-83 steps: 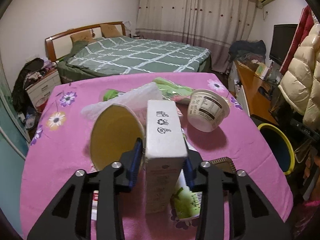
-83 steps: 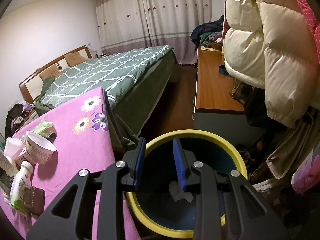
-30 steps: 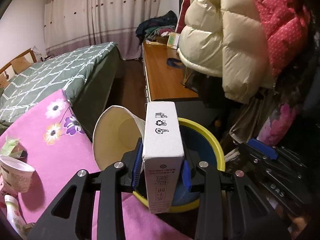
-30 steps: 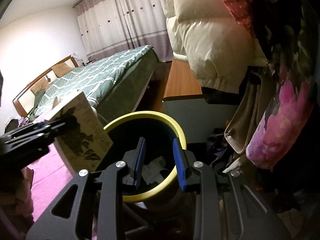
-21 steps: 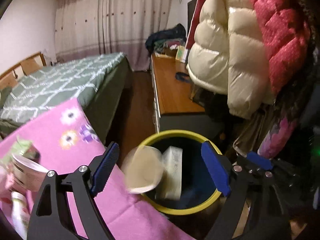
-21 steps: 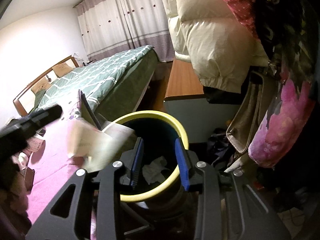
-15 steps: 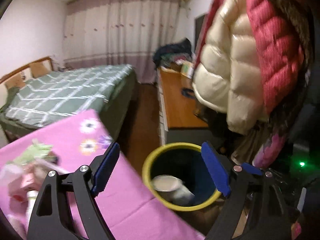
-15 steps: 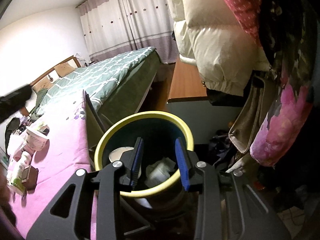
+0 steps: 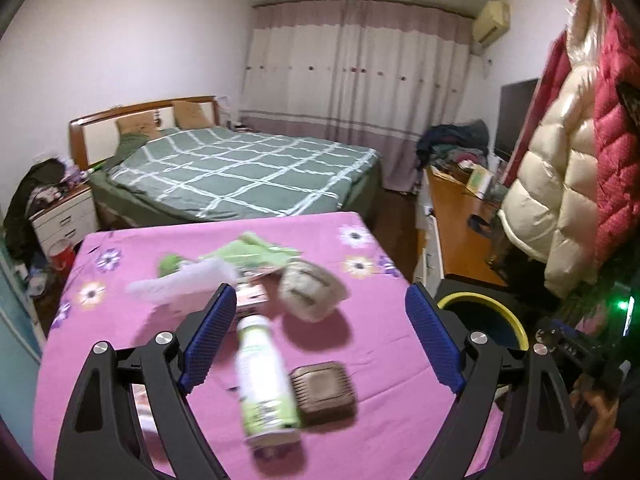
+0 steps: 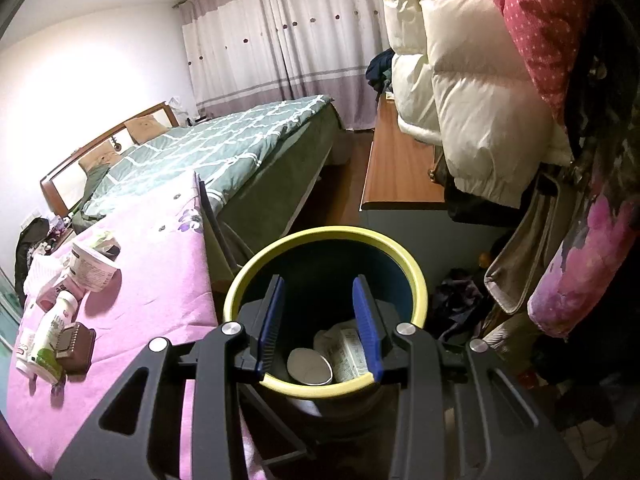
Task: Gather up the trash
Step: 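Move the left tool back over the table toward the milk bottle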
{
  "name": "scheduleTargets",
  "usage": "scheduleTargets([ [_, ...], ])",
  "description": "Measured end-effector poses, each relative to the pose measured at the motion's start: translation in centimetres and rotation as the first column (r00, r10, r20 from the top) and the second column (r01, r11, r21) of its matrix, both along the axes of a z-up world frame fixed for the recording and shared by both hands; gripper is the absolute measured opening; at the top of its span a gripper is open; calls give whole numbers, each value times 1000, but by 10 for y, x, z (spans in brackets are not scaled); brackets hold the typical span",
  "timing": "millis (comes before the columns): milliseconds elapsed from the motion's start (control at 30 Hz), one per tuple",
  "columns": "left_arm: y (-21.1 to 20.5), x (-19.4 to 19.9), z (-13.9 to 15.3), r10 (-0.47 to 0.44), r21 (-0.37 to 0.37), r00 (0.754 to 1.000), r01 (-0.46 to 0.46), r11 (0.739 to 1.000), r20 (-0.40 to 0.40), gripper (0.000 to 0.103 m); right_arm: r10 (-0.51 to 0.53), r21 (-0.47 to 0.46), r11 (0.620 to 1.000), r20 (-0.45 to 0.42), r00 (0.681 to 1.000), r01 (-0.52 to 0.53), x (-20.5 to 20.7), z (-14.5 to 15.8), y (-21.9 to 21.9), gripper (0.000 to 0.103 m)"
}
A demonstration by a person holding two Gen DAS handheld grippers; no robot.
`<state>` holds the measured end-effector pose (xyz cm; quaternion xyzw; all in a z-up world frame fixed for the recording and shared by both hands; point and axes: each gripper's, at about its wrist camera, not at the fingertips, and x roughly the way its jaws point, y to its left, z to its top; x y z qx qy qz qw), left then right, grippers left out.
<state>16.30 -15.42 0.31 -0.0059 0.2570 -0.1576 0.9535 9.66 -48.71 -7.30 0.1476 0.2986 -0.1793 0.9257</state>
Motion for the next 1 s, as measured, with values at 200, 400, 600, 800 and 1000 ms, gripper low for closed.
scheduleTargets([
  [200,58,-10,-6,108,-14,994,-108,994,-13,85,46,-14,999,-24,999,-46,14,-2,16,35],
  [400,107,-19,-13,216,-20,976,-216,976,-18,85,85,-21,996,-40,996,-86,28,-3,32,35],
  [600,140,-21,-22,270,-32,962,-271,962,-41,85,117,-36,992,-53,992,-119,38,-4,48,35],
  [800,135,-18,-26,253,-30,966,-255,966,-54,85,109,-47,993,-48,993,-111,40,-1,53,35],
  [1000,118,-3,-23,225,-18,973,-226,974,-54,85,62,-46,997,-46,997,-64,38,-1,33,35],
])
